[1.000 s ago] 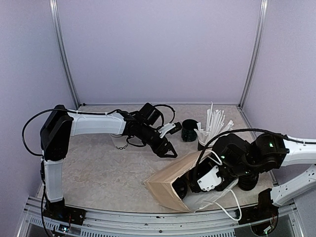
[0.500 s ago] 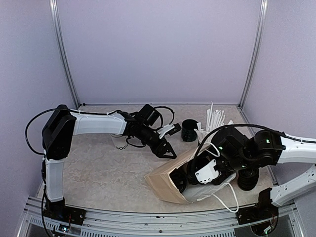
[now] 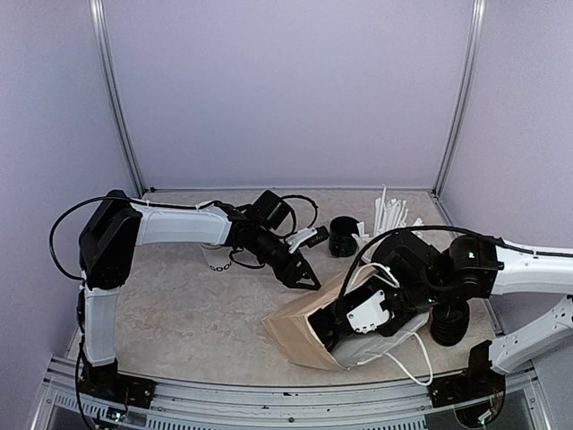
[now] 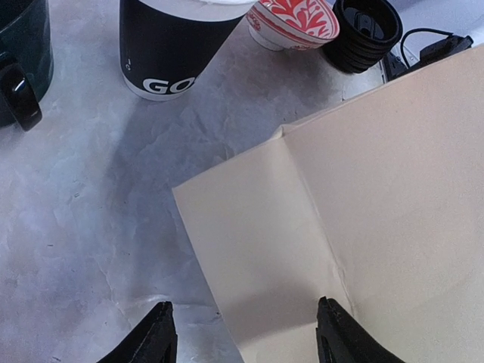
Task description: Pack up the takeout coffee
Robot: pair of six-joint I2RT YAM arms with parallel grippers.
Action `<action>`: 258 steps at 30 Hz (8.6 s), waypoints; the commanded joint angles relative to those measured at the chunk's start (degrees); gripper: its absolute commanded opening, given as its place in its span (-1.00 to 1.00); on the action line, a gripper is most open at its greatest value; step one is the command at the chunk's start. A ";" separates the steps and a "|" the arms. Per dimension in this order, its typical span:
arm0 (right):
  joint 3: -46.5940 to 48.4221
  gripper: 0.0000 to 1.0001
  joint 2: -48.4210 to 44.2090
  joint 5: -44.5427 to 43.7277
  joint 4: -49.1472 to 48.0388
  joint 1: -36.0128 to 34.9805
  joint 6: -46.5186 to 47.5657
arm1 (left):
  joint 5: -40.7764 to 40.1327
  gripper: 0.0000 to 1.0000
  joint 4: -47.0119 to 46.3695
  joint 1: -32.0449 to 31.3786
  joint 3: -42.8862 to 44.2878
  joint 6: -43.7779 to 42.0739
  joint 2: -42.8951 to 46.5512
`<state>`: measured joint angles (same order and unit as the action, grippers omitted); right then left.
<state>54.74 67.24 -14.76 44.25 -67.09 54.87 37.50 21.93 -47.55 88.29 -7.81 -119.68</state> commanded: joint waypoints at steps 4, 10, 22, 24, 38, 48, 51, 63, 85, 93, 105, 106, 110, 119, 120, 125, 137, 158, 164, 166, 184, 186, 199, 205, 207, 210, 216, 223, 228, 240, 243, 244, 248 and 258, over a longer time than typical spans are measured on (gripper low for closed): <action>1.95 -0.51 2.64 0.22 -0.68 1.42 -2.13 | 4.33 0.23 2.64 -0.53 1.33 -2.14 -2.04; 4.25 -0.51 4.26 1.60 1.22 1.52 -3.36 | 6.04 0.22 4.70 -0.61 1.45 -3.35 -2.49; 13.75 -0.51 11.21 9.96 14.31 1.52 -6.36 | 8.04 0.22 9.80 -1.05 1.89 -6.75 -2.84; 15.05 -0.52 12.59 11.32 16.78 1.52 -7.05 | 7.70 0.21 10.97 -1.04 1.76 -7.41 -2.78; 22.15 -0.51 19.90 21.12 27.71 1.60 -10.70 | 5.85 0.26 15.47 -0.89 0.24 -9.25 -1.04; 18.35 -0.50 21.59 22.95 24.98 6.37 -7.31 | 0.66 0.26 15.16 1.23 1.20 -5.59 1.78; 16.40 -0.47 22.07 23.16 24.10 6.71 -6.57 | -0.91 0.26 15.16 2.24 1.18 -5.02 3.11; 25.77 0.14 23.35 24.36 29.74 6.62 -8.13 | -3.97 0.27 14.40 6.25 -0.39 -4.30 10.12; 34.89 0.65 27.86 23.88 28.21 6.37 -12.07 | -5.75 0.30 14.17 7.45 -1.65 -3.66 19.87; 34.74 0.99 29.16 22.72 28.27 6.36 -12.35 | -0.14 0.36 8.42 7.47 -4.75 -3.00 28.84; 40.22 0.99 30.91 22.58 29.42 6.38 -12.14 | 7.75 0.38 2.63 6.11 -8.64 -1.68 34.58; 40.12 0.99 30.97 22.44 29.40 6.36 -12.20 | 8.32 0.38 2.44 5.83 -8.59 -1.79 34.55; 39.22 0.98 31.53 22.26 29.23 6.36 -12.35 | 9.98 0.38 2.33 3.97 -8.45 -3.29 34.34; 39.68 0.67 32.16 22.45 28.59 6.36 -12.67 | 8.56 0.37 4.05 3.74 -8.30 -4.23 34.41; 39.66 0.67 32.16 22.42 28.47 6.36 -12.63 | 8.43 0.37 4.35 3.90 -8.39 -4.33 34.46; 40.79 0.72 32.42 22.47 28.59 6.36 -12.68 | 8.76 0.37 4.51 4.15 -8.99 -4.42 35.33; 43.08 0.65 31.77 25.14 29.84 6.36 -12.05 | 12.14 0.34 3.44 1.61 -6.39 -5.51 32.00; 44.88 0.98 28.46 23.07 29.72 6.27 -11.60 | 8.91 -0.88 -1.06 1.73 -2.16 0.69 25.46; 49.31 0.98 27.60 24.14 30.02 5.93 -10.74 | 7.21 -1.00 -0.37 1.99 -2.37 1.33 26.32; 51.60 0.98 27.44 24.84 30.02 5.92 -10.39 | 6.87 -1.00 -0.03 2.46 -2.55 1.18 26.70; 68.18 0.86 26.25 29.06 27.51 20.62 -14.65 | 0.85 -0.25 8.93 7.89 4.23 -1.70 23.84; 67.55 0.80 25.67 31.86 27.08 26.27 -15.37 | -0.85 -0.07 9.18 7.75 4.63 -1.75 24.32; 55.14 0.32 27.66 43.24 20.65 53.74 -19.34 | -14.11 0.98 12.42 7.74 6.41 -4.78 28.85; 49.12 0.27 28.67 43.74 15.34 54.85 -22.90 | -20.75 0.98 13.70 6.79 6.05 -4.43 32.02; 48.16 0.25 29.18 44.19 14.09 55.06 -23.77 | -22.96 0.98 13.55 6.77 5.66 -3.54 32.68; 46.55 0.19 29.87 44.77 11.09 55.43 -25.67 | -26.63 0.98 10.91 6.55 3.22 -1.34 34.56; 44.76 -0.16 31.59 47.78 7.48 55.62 -28.14 | -29.36 0.98 5.52 5.38 -1.35 0.59 39.31; 43.11 -0.68 30.73 49.85 5.96 55.66 -29.30 | -27.63 0.98 5.31 4.97 -2.12 1.00 40.58; 42.48 -1.00 29.14 51.33 5.59 55.66 -30.00 | -28.35 0.98 5.05 4.67 -2.08 1.45 40.40; 42.82 -1.00 16.27 58.17 5.96 55.58 -32.49 | -39.65 0.98 5.93 5.22 2.84 5.20 38.07; 42.78 -1.00 13.17 58.12 6.82 55.58 -31.20 | -39.41 0.98 6.01 5.27 3.49 5.85 37.64; 43.27 -1.00 12.26 58.03 7.09 55.58 -30.70 | -39.35 0.98 5.95 5.27 3.55 5.90 37.64; 45.72 -1.00 9.17 58.67 7.33 55.58 -30.07 | -41.37 0.98 4.84 5.36 2.55 6.47 38.56; 53.08 -1.00 4.78 75.65 2.41 55.34 -35.35 | -58.35 0.98 -1.39 5.53 -3.30 12.55 41.33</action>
<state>105.71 73.82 49.32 49.84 -12.05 23.05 -11.09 24.12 -42.39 86.32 1.13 -79.88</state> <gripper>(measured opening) 0.005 0.989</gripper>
